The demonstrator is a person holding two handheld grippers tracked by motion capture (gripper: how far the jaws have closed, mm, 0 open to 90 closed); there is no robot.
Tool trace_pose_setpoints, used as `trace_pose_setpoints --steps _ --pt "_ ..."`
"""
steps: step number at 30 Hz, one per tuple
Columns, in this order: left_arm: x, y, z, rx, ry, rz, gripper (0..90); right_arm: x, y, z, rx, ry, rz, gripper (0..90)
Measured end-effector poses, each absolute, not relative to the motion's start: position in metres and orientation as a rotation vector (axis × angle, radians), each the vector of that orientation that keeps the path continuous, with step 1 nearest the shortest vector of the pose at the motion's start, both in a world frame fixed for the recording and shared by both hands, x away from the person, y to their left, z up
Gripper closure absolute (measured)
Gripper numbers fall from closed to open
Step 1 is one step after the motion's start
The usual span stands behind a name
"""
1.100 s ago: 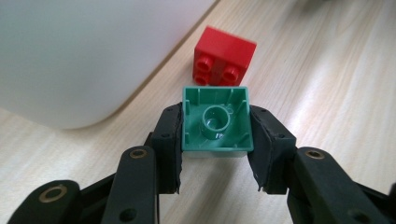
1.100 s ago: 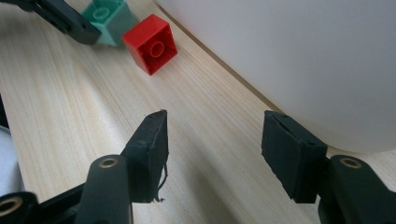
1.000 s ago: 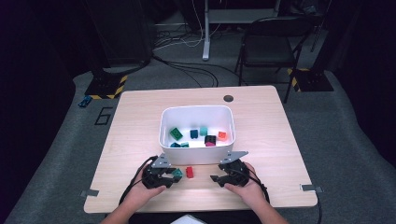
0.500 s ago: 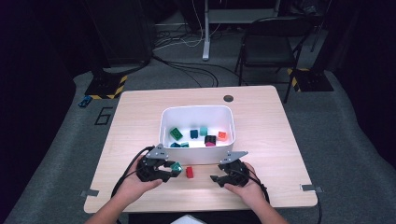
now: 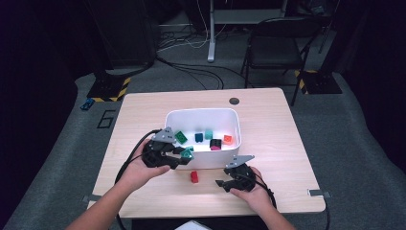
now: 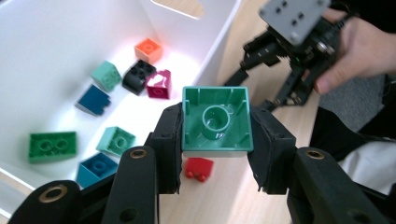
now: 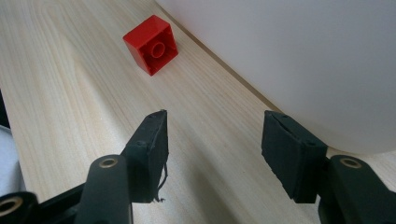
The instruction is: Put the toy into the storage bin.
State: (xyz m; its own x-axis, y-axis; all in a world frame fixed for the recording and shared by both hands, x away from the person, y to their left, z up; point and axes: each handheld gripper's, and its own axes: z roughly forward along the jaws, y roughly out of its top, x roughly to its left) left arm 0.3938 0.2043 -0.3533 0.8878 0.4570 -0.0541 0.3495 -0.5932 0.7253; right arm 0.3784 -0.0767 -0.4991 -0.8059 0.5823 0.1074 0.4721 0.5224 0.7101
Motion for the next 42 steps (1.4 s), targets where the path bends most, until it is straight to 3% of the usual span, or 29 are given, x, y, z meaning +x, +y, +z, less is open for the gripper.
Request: trace_pose_setpoints --steps 23,42 --pt "0.472 0.186 -0.347 2.206 0.675 0.174 58.3 0.38 -0.078 -0.499 0.903 2.613 1.156 40.8" --pt "0.516 0.138 -0.366 2.227 0.686 0.16 58.3 0.38 -0.078 -0.498 0.898 2.616 1.161 40.8"
